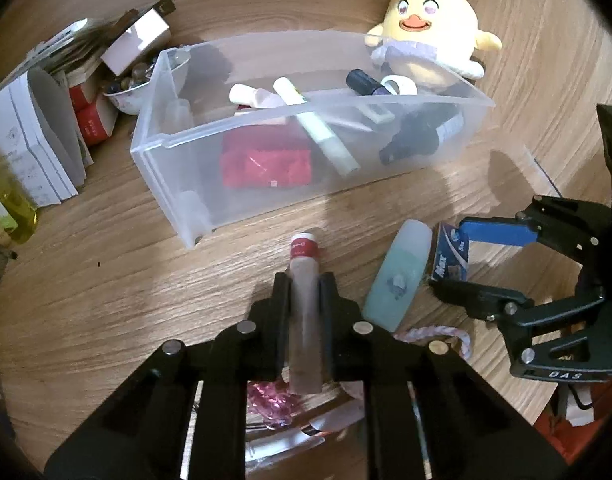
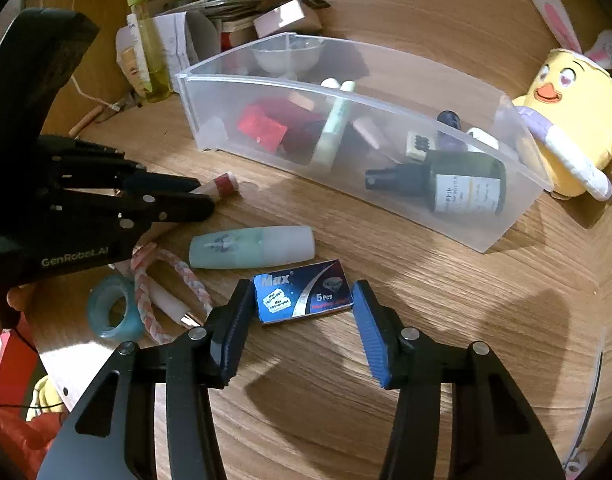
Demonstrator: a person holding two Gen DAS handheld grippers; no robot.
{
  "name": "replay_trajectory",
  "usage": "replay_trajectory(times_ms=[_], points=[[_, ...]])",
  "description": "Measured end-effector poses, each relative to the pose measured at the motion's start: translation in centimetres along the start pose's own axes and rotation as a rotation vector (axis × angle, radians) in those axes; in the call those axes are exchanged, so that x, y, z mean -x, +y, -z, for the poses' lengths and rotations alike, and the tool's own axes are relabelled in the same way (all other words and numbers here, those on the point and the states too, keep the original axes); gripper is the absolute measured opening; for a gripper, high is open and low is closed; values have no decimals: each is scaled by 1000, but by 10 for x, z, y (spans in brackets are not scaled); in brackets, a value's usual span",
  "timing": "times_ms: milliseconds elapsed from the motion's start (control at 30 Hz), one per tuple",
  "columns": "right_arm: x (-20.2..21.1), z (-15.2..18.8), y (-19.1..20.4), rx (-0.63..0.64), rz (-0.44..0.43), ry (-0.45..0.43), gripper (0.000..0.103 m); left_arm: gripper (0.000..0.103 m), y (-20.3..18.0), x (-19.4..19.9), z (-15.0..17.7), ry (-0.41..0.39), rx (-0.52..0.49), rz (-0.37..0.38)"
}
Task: Organize objects
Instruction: 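Grasp the red-capped beige tube with the left gripper while the right grasps the blue Max box, then carry the beige tube over the bin while the right gripper carries the Max box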
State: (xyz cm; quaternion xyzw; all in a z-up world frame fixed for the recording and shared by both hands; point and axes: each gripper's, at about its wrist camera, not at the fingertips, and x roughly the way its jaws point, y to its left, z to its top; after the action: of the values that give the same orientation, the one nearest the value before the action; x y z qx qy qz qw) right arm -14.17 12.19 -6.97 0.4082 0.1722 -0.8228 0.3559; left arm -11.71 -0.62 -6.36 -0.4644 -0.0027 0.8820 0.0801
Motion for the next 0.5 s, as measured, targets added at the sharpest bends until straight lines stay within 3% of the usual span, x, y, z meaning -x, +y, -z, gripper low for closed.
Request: replay_trajectory(times_ms=[500], points=[[51,-22,-16,-76,15,-175,47,14,4,57,-14,-189,34,-22]])
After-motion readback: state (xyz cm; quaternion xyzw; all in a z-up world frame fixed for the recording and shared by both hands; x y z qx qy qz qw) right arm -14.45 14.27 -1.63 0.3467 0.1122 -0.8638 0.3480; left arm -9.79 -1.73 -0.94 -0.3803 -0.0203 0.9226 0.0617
